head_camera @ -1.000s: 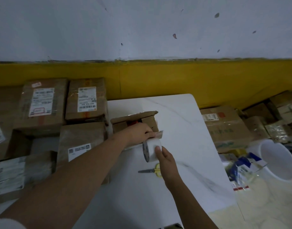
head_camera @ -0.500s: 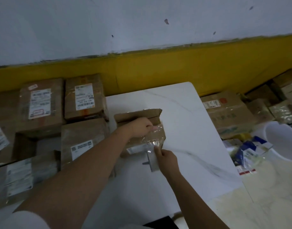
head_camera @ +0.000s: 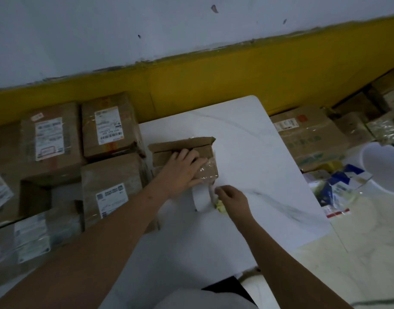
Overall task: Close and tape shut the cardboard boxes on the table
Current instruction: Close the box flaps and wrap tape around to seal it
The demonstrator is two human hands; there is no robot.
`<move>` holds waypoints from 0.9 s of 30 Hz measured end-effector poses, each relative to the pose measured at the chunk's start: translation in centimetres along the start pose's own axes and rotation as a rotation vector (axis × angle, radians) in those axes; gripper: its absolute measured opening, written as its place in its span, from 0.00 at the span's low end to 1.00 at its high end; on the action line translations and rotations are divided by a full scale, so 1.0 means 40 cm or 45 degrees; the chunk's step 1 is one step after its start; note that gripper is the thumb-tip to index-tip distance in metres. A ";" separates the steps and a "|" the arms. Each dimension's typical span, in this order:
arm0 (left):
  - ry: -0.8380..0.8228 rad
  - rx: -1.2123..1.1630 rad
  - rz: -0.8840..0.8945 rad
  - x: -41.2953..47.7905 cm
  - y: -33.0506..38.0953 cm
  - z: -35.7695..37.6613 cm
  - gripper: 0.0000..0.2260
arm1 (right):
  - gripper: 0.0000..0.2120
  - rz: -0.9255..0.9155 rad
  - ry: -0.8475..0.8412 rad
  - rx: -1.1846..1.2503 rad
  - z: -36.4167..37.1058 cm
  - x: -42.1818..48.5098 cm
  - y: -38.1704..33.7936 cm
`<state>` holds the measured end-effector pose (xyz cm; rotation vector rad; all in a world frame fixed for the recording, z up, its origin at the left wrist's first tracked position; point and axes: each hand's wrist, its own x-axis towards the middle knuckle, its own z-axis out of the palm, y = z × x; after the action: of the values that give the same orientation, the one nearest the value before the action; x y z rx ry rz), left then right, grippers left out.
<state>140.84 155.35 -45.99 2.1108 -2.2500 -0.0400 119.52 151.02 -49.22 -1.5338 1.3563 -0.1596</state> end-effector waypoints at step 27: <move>-0.076 -2.154 -1.459 -0.102 0.095 -0.012 0.21 | 0.17 -0.268 -0.462 -0.610 -0.143 -0.064 -0.051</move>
<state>137.35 159.68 -45.38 1.6767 -0.1092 -1.3507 116.12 149.31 -43.82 -1.9893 0.9806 0.3242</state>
